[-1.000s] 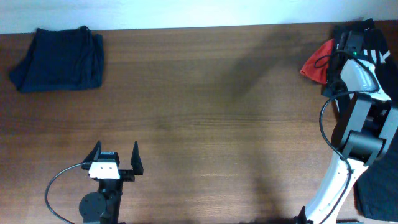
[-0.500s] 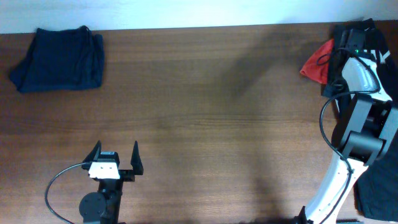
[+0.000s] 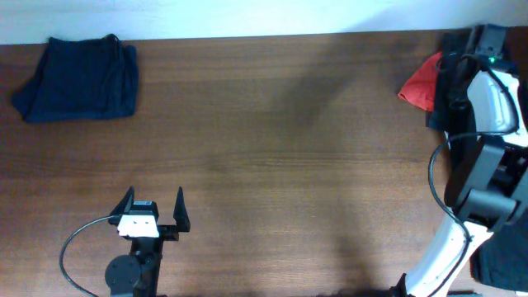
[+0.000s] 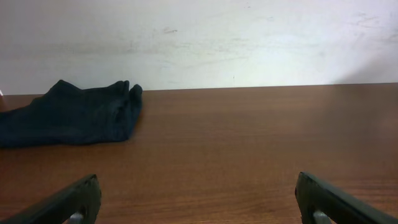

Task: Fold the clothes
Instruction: 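Grasp the black shorts from the pile with the right gripper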

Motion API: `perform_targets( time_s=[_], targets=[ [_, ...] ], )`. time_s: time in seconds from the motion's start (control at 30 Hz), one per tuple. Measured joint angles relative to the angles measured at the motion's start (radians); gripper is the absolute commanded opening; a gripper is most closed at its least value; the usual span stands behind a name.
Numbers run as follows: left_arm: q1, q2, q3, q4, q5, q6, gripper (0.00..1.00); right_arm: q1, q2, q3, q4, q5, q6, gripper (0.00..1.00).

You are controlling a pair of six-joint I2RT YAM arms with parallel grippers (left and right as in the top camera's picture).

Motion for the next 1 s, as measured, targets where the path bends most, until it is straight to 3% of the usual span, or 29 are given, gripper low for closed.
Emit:
perform_targets(
  time_s=[0.03, 0.07, 0.13, 0.37, 0.43, 0.47, 0.5, 0.53, 0.87, 1.0],
  targets=[
    [0.000, 0.000, 0.000, 0.000, 0.000, 0.000, 0.99, 0.000, 0.020, 0.000, 0.001, -0.006, 0.000, 0.04],
    [0.000, 0.000, 0.000, 0.000, 0.000, 0.000, 0.99, 0.000, 0.055, 0.000, 0.001, -0.020, 0.000, 0.24],
    [0.000, 0.000, 0.000, 0.000, 0.000, 0.000, 0.99, 0.001, 0.073, 0.000, 0.003, -0.044, 0.000, 0.41],
    [0.000, 0.000, 0.000, 0.000, 0.000, 0.000, 0.99, 0.001, 0.079, 0.000, 0.011, -0.131, -0.005, 0.63],
    [0.000, 0.000, 0.000, 0.000, 0.000, 0.000, 0.99, 0.001, 0.106, 0.001, 0.011, -0.133, -0.021, 0.64],
    [0.000, 0.000, 0.000, 0.000, 0.000, 0.000, 0.99, 0.001, 0.123, 0.001, 0.011, -0.132, -0.030, 0.60],
    [0.000, 0.000, 0.000, 0.000, 0.000, 0.000, 0.99, 0.001, 0.141, 0.001, 0.013, -0.127, -0.039, 0.42],
    [0.000, 0.000, 0.000, 0.000, 0.000, 0.000, 0.99, 0.001, 0.141, 0.001, 0.018, -0.126, -0.043, 0.41],
    [0.000, 0.000, 0.000, 0.000, 0.000, 0.000, 0.99, 0.002, 0.149, 0.100, -0.079, -0.081, -0.075, 0.41],
    [0.000, 0.000, 0.000, 0.000, 0.000, 0.000, 0.99, 0.002, 0.179, 0.101, -0.079, -0.085, -0.079, 0.47]
  ],
)
